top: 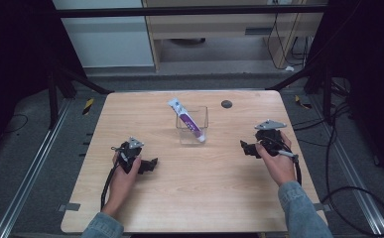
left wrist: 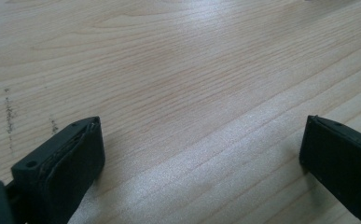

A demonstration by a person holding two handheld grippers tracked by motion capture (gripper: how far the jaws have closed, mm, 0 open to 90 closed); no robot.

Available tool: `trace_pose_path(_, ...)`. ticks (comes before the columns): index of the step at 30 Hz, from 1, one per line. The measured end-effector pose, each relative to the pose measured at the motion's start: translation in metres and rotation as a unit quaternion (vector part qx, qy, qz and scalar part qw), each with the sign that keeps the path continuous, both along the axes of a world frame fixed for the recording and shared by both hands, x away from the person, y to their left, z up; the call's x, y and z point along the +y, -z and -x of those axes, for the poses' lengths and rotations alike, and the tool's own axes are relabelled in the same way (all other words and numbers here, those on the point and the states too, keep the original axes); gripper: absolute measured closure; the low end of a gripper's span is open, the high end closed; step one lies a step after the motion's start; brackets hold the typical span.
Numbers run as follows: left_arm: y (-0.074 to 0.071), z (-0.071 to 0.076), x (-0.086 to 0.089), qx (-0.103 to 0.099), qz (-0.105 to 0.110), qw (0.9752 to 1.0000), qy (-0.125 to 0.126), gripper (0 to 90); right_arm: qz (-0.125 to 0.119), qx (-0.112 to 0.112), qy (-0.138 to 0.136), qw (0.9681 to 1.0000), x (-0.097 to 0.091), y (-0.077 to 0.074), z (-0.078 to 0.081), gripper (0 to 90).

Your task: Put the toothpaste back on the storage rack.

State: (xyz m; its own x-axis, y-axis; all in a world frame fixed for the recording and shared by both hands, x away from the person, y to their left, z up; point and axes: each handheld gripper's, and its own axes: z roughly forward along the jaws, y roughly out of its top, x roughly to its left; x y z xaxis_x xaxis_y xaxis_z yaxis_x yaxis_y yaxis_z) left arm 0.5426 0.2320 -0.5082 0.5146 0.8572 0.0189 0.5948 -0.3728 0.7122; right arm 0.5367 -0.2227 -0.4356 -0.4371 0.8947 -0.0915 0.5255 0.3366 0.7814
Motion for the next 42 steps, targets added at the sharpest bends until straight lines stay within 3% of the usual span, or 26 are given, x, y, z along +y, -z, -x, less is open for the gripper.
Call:
trace_pose_path(7,0.000,0.000,0.000,0.000,0.000,1.0000,0.000,0.0,0.009,-0.001,-0.001,1.0000,-0.005,0.010,0.001,11.0)
trace_pose_path(18,0.000,0.000,0.000,0.000,0.000,1.0000,0.000,0.0,0.018,0.015,-0.001,0.9997,-0.008,0.030,0.001,10.2)
trace_pose_path(29,0.000,0.000,0.000,0.000,0.000,1.0000,0.000,0.0,0.014,0.032,-0.011,0.9993,-0.005,0.047,-0.001,9.4)
trace_pose_path(42,0.000,0.000,0.000,0.000,0.000,1.0000,0.000,0.0,-0.003,0.039,0.003,0.9992,-0.005,0.068,-0.007,9.8)
